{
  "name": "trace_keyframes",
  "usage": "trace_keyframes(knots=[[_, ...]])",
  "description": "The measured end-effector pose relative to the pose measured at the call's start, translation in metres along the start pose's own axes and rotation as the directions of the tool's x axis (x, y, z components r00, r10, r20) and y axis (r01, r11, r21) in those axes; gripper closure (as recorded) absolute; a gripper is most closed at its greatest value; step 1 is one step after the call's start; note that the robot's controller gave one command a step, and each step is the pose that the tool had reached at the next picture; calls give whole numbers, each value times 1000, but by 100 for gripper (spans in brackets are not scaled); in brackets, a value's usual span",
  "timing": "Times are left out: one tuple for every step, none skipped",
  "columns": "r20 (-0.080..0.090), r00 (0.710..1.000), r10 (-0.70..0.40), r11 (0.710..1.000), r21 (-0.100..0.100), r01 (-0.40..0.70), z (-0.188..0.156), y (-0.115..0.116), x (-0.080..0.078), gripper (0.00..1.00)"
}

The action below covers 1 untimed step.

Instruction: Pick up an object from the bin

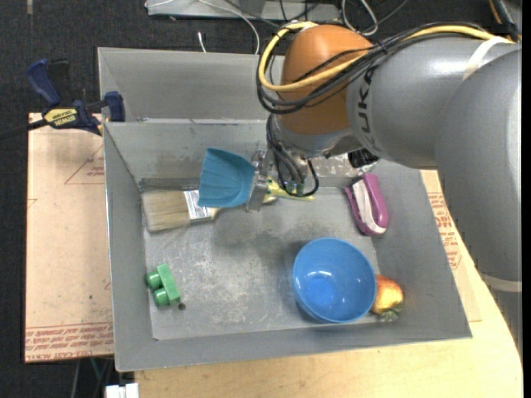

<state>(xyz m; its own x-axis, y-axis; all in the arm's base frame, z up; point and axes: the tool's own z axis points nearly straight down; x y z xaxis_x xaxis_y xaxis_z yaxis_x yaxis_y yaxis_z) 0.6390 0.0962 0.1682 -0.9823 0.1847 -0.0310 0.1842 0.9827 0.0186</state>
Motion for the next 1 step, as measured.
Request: trace_keyframes(knots=[[-24, 1000, 5, 1000, 9, -5, 101, 7, 5, 100]])
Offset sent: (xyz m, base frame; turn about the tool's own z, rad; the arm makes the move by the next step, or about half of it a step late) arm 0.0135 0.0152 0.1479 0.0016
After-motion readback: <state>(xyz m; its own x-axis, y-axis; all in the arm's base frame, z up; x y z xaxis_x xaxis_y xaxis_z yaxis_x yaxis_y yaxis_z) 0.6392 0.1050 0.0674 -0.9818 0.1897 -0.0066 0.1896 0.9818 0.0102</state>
